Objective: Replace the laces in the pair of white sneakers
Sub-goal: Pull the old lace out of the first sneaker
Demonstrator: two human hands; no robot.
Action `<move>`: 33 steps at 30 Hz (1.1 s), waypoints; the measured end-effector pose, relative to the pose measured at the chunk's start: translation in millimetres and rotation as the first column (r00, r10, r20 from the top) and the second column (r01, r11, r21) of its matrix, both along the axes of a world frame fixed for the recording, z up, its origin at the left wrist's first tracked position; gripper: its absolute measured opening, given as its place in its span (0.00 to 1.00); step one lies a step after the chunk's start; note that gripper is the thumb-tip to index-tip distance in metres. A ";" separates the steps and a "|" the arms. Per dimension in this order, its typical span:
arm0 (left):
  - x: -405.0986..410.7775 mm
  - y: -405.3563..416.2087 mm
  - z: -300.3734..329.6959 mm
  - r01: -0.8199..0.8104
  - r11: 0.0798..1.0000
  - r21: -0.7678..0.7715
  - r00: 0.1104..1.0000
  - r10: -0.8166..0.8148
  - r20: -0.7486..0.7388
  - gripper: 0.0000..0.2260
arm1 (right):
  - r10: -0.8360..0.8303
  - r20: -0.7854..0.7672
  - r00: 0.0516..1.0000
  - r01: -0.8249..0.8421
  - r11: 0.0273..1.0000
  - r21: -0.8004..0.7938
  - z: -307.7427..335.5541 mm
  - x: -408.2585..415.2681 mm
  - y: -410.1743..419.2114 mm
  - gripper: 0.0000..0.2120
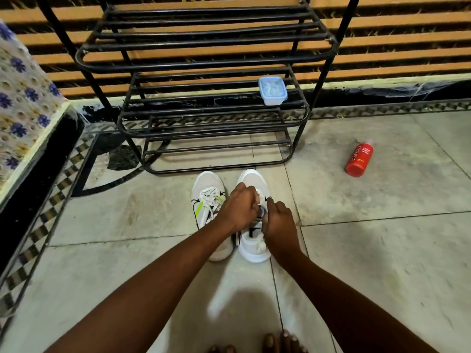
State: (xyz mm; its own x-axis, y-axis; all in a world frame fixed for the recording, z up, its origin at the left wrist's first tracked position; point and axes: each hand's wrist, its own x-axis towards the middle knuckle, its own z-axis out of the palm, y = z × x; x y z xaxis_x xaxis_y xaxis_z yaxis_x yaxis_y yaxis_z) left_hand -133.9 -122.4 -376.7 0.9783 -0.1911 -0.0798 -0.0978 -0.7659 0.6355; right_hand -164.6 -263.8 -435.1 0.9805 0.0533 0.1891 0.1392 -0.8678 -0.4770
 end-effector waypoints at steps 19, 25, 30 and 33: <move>4.6 -10.7 -11.8 -0.158 0.986 0.060 0.987 0.159 -0.011 0.08 | -0.057 -0.015 0.998 0.057 0.996 0.070 -5.1 -3.7 1.5 0.18; 8.8 8.9 -11.0 -0.404 0.855 -0.326 0.914 0.390 -0.109 0.13 | -0.076 -0.006 0.997 0.076 0.993 0.093 -3.6 -4.6 1.7 0.20; 20.1 14.1 6.2 -0.270 0.960 0.075 0.963 0.269 0.028 0.12 | -0.007 0.042 0.999 0.006 0.999 0.035 -3.4 -1.5 -2.5 0.26; 18.8 16.9 7.3 -0.273 0.955 0.118 0.961 0.265 0.077 0.12 | 0.073 0.056 0.996 -0.073 0.997 -0.006 1.6 6.2 -7.3 0.27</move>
